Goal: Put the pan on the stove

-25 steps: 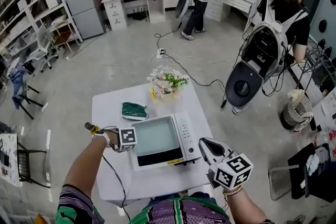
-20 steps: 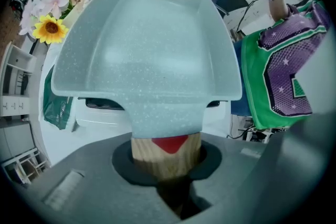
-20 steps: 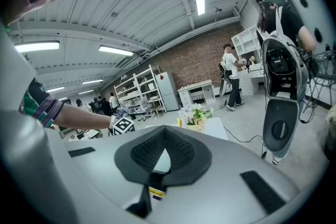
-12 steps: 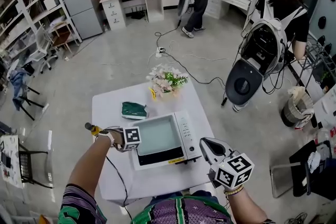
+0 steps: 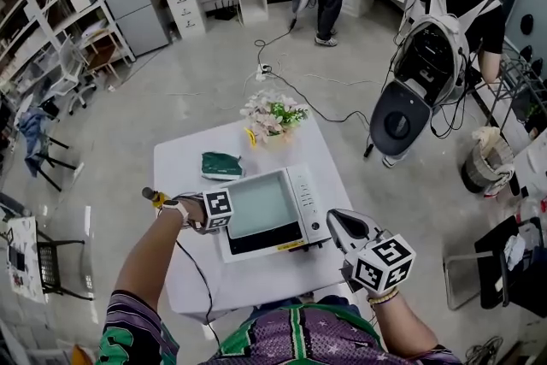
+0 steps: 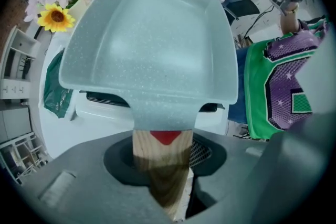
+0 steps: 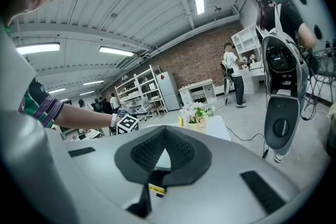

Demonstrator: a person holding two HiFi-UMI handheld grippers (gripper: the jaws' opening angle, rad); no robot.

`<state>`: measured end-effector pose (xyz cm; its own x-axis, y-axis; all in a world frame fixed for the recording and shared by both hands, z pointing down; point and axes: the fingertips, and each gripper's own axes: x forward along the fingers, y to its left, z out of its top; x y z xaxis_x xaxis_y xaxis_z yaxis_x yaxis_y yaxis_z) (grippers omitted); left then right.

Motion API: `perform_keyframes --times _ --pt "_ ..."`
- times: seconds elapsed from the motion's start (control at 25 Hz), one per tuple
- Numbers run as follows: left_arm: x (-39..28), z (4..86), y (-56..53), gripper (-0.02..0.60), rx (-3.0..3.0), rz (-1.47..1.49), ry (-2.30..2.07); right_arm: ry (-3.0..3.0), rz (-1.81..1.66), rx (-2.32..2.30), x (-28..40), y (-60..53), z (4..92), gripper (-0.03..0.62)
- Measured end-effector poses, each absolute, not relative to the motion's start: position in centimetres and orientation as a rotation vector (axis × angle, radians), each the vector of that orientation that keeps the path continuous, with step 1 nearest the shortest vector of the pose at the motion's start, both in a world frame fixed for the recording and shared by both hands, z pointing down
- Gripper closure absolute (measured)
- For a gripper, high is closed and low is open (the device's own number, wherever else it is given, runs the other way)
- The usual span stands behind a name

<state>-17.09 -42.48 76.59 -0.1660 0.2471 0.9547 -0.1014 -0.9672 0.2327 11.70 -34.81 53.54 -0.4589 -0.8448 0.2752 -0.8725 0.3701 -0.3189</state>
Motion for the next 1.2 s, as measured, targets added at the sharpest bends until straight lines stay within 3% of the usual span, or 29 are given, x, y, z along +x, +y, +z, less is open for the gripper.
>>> perform_keyframes --times 0.92,1.2 --pt "-17.0 70.3 -44.1 0.376 2.015 2.267 -0.125 -2.598 0.561 1.559 10.8 -33.6 51.9 0.594" --pt "-15.6 68.0 -43.3 0.376 2.142 2.053 -0.222 -2.622 0.474 1.580 11.5 -33.2 49.8 0.593"
